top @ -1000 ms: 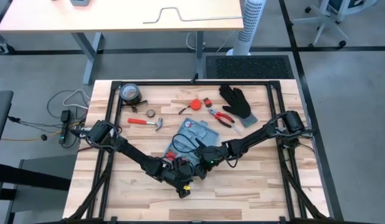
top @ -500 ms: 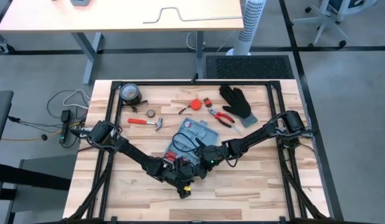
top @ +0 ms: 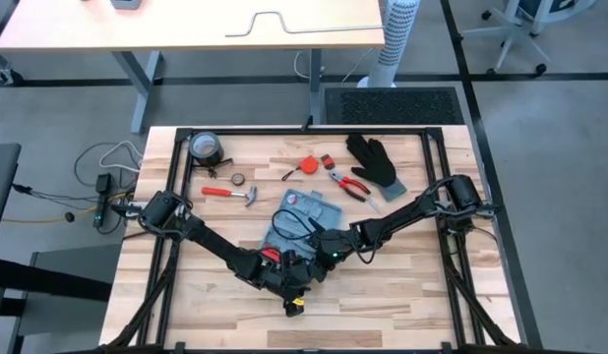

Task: Prefit tool cases
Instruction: Remove the orange nut driver from the gray toolbox

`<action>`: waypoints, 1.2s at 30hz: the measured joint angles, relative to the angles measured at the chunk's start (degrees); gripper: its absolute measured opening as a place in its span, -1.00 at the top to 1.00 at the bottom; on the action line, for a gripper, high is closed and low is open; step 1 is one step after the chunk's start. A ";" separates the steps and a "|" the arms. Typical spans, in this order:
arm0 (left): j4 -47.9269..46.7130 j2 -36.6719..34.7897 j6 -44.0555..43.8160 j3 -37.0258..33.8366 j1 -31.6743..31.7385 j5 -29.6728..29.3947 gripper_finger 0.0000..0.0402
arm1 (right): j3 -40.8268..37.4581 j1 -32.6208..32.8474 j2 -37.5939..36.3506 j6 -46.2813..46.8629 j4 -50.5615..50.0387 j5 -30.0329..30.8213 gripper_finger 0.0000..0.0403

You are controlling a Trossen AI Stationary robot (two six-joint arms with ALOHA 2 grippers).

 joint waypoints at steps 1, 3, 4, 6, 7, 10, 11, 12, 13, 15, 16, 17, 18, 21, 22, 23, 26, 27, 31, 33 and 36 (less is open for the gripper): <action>-0.17 -0.02 0.02 0.04 0.00 -0.09 0.57 | 0.02 0.00 0.00 -0.20 0.02 0.01 0.69; -0.39 -0.02 0.02 0.06 0.00 -0.09 0.57 | 0.02 0.00 0.01 -0.18 0.15 -0.16 0.83; -0.62 -0.04 0.10 0.06 0.00 -0.15 0.57 | 0.02 0.00 0.01 -0.21 0.39 -0.19 0.88; -1.01 -0.15 0.15 0.11 0.00 -0.20 0.57 | 0.02 -0.02 0.02 -0.13 0.87 -0.37 0.88; -1.16 -0.17 0.15 0.14 0.00 -0.20 0.57 | 0.02 -0.02 0.02 0.07 1.07 -0.43 0.88; -1.40 -0.20 0.05 0.15 0.00 -0.13 0.57 | 0.02 -0.02 -0.02 0.29 1.39 -0.52 0.88; -1.45 -0.20 -0.06 0.15 -0.03 0.36 0.57 | 0.02 -0.02 -0.05 0.30 1.64 -0.53 0.91; -1.41 -0.23 -0.53 0.17 -0.17 0.08 0.57 | 0.07 -0.04 -0.11 0.57 2.01 -0.94 0.95; -1.58 -0.53 -0.68 0.17 -0.35 0.14 0.57 | 0.07 -0.04 -0.17 0.70 2.19 -1.01 0.97; -2.09 -1.27 -0.79 0.17 -0.75 -0.03 0.57 | 0.07 -0.03 -0.53 0.66 2.63 -1.40 1.00; -2.69 -1.87 -0.81 0.17 -0.99 -0.26 0.57 | 0.07 -0.01 -0.86 0.48 2.82 -1.44 1.00; -3.58 -2.58 -0.86 0.17 -1.31 -0.61 0.57 | 0.07 0.02 -1.13 0.34 3.02 -1.44 1.00; -4.48 -3.41 -0.89 0.17 -1.58 -1.47 0.57 | 0.09 0.02 -1.43 0.20 3.01 -1.49 1.00; -7.59 -5.70 -0.83 0.21 -2.39 -3.93 0.57 | 0.09 -0.12 -2.09 -0.25 3.00 -1.59 1.00; -8.94 -6.41 -0.84 0.21 -2.67 -4.96 0.57 | 0.11 -0.18 -2.16 -0.35 3.01 -1.61 1.00; -10.18 -7.05 -0.83 0.21 -2.87 -5.94 0.57 | 0.11 -0.24 -2.16 -0.34 3.10 -1.69 1.00; -12.80 -8.40 -0.68 0.19 -3.17 -8.37 0.57 | 0.11 -0.33 -2.16 -0.34 4.18 -2.75 1.00; -13.47 -8.62 -0.63 0.19 -3.17 -9.22 0.57 | 0.11 -0.33 -2.16 -0.32 4.84 -2.95 1.00; -14.33 -8.81 -0.48 0.20 -2.82 -10.90 0.57 | 0.13 -0.26 -2.16 0.02 5.43 -3.21 1.00; -14.44 -8.81 -0.47 0.20 -2.66 -11.66 0.57 | 0.12 -0.46 -2.16 0.03 5.37 -3.20 1.00; -14.20 -8.81 0.55 0.21 -2.05 -12.51 0.57 | 0.13 -1.17 -2.16 -0.06 4.91 -2.40 1.00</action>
